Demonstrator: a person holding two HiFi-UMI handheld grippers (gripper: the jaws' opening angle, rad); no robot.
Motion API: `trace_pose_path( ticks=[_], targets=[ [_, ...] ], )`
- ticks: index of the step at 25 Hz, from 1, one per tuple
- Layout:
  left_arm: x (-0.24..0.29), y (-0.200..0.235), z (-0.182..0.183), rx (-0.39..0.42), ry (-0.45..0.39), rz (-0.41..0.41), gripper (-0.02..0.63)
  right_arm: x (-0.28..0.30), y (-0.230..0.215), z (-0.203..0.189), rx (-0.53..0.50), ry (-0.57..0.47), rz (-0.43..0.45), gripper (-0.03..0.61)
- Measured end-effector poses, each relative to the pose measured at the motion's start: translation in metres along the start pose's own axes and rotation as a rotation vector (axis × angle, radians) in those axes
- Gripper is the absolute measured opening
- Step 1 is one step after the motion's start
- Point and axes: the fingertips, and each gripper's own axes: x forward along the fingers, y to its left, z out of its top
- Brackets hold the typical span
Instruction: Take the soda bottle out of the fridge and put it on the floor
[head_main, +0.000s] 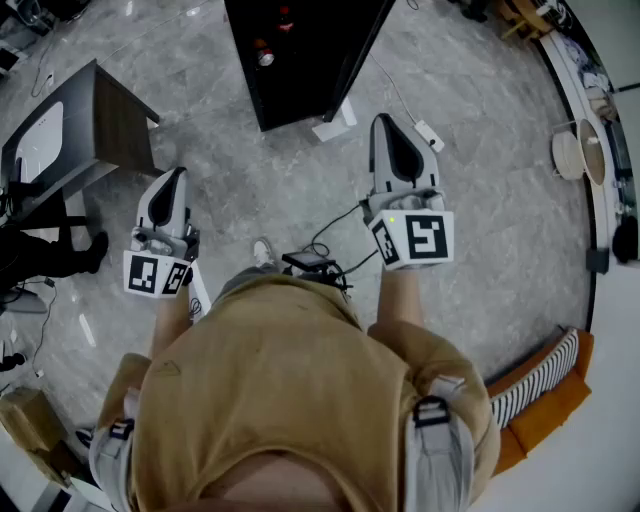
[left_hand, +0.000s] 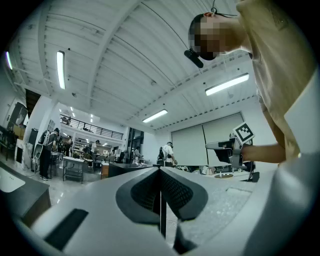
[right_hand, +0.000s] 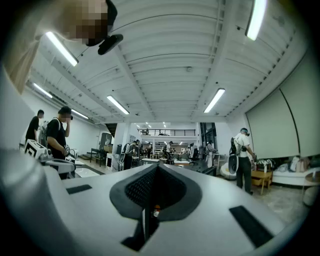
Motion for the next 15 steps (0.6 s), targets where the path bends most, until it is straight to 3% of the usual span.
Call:
trace_pose_path(
  ticks=[3, 6, 15],
  targets=[
    [-0.006, 0.007, -0.021, -0.024, 0.044, -0.003, 0.002, 0.006, 0.007, -0.014, 0.052, 0.023, 0.007, 0.002],
    [-0.01, 0.019, -0.039, -0.045, 0.063, -0.002, 0.002, 0.019, 0.018, -0.02, 0.041, 0.029, 0.01, 0.002],
    [-0.004, 0.064, -0.02, -0.048, -0.027, -0.06, 0.002, 0.04, 0.052, 0.005, -0.003, 0.01, -0.016, 0.002]
  ],
)
